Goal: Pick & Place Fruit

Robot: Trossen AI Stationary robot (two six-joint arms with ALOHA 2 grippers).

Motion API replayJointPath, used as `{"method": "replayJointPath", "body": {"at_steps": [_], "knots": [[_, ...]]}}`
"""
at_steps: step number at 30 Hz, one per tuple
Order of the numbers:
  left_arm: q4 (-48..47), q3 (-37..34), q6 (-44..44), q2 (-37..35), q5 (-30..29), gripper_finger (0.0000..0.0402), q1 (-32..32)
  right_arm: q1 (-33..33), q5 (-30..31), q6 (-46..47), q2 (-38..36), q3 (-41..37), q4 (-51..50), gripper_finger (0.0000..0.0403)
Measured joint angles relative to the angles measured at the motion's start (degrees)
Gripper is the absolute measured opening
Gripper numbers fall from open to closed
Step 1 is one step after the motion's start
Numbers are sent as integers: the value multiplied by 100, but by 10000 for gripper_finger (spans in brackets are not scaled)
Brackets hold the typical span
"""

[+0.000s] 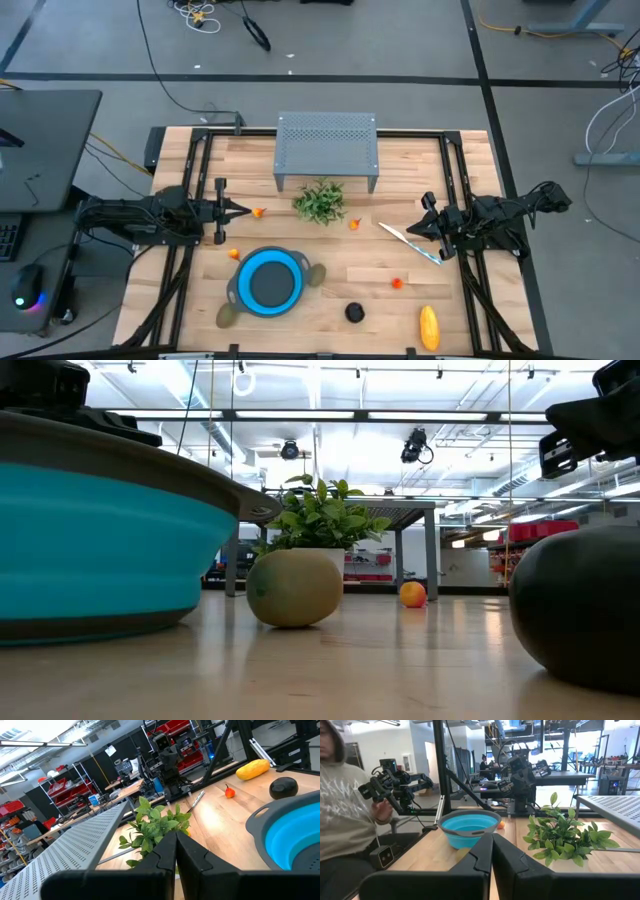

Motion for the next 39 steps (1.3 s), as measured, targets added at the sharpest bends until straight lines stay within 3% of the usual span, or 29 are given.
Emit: {"method": "replayJointPath", "body": {"at_steps": [17,23,34,39], "knots": [[13,0,-98,1,133,18,1,1,-2,2,0,0,103,17],[97,0,-1150,1,740,18,0,0,0,1,0,-1,58,17],[1390,-2,-2633,2,760,18,0,1,-6,398,0,-1,195,17],[1818,-2,-2861,0,757,18,2,0,214,399,0,-2,403,17]]}}
